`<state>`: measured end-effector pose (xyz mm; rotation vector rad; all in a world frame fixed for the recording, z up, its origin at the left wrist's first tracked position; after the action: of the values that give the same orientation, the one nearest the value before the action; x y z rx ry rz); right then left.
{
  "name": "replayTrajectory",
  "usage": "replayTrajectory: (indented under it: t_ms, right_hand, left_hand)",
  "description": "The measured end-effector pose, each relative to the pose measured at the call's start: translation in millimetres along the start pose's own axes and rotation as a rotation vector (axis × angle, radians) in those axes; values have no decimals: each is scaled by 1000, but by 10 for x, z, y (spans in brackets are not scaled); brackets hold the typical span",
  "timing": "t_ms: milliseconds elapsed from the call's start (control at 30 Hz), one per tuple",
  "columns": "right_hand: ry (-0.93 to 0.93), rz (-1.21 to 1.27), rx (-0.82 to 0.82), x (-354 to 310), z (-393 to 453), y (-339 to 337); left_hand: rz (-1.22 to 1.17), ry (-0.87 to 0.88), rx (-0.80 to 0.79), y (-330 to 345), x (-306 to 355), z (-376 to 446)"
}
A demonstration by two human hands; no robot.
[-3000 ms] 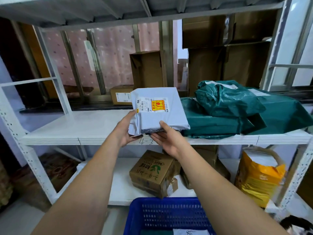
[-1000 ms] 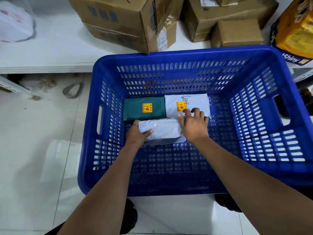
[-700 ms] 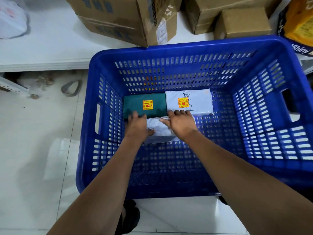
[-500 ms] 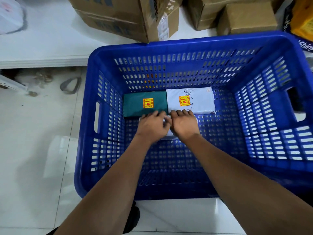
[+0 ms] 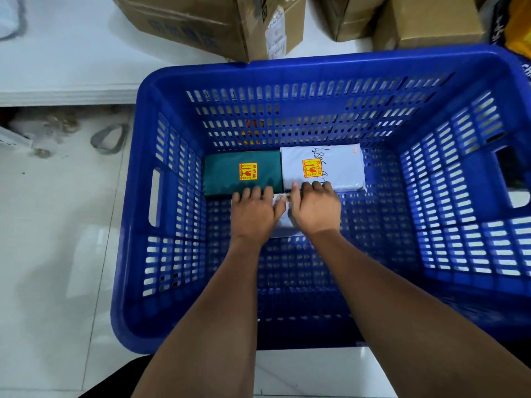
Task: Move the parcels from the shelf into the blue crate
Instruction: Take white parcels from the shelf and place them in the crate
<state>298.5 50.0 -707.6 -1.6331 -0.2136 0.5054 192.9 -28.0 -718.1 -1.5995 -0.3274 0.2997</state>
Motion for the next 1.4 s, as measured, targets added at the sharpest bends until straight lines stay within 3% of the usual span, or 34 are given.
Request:
replayTrajectory:
  t_ms: [67, 133, 300, 433, 533, 633, 800, 867, 967, 1033, 1100, 1133, 1233, 1300, 1400]
  right_hand:
    - [105, 141, 10, 100, 54, -1]
    - [268, 315, 9, 255, 60, 40]
    - [626, 691, -63, 466, -78, 138]
    - [955, 1021, -177, 596, -241, 237]
    - [1013, 1129, -133, 590, -309, 260]
    - [1039, 1179, -63, 574, -308, 275]
    - [990, 1093, -197, 584, -207, 267]
    - [845, 869, -202, 588, -144, 200]
    - [416, 259, 76, 404, -18, -155]
    - [7, 137, 134, -51, 34, -305]
    - [-351, 105, -172, -499, -65, -147]
    - [-438, 63, -356, -602, -160, -15]
    - [-438, -125, -601, -428, -206, 122]
    - [-353, -197, -623, -199, -109, 129]
    - [-315, -232, -575, -93, -33, 130]
  left_hand:
    - [-55, -6, -9, -10, -18, 23]
    - [-151, -123, 19, -50, -110, 19]
    - [-517, -614, 144, -80, -366, -150]
    - [-972, -1076, 76, 191, -613, -359]
    - [-1222, -1220, 118, 253, -590, -502]
    - [-1296, -1312, 147, 220, -552, -541]
    - [-1166, -1186, 103, 188, -602, -399]
    - [-1140, -1133, 70, 197, -612, -368]
    - [-1014, -1033, -7, 179, -633, -311]
    - [-903, -970, -38, 157, -661, -274]
    - [-801, -898, -48, 147, -671, -232]
    - [-750, -845, -48, 152, -671, -206]
    - [-614, -692, -50, 85, -656, -181]
    - [-421, -516, -47, -16, -588, -116]
    - [-207, -95, -111, -124, -258, -4]
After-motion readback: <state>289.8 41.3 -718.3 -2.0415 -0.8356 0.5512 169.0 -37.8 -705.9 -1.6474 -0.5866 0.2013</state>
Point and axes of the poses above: each hand's wrist, its own z-axis towards the middle knuckle, its own y-axis out of the palm, x = y × z, the point moved 8 cm from there along z, towards the middle knuckle, and after that the axes turned 2 degrees about y, right-handed, at the moved point
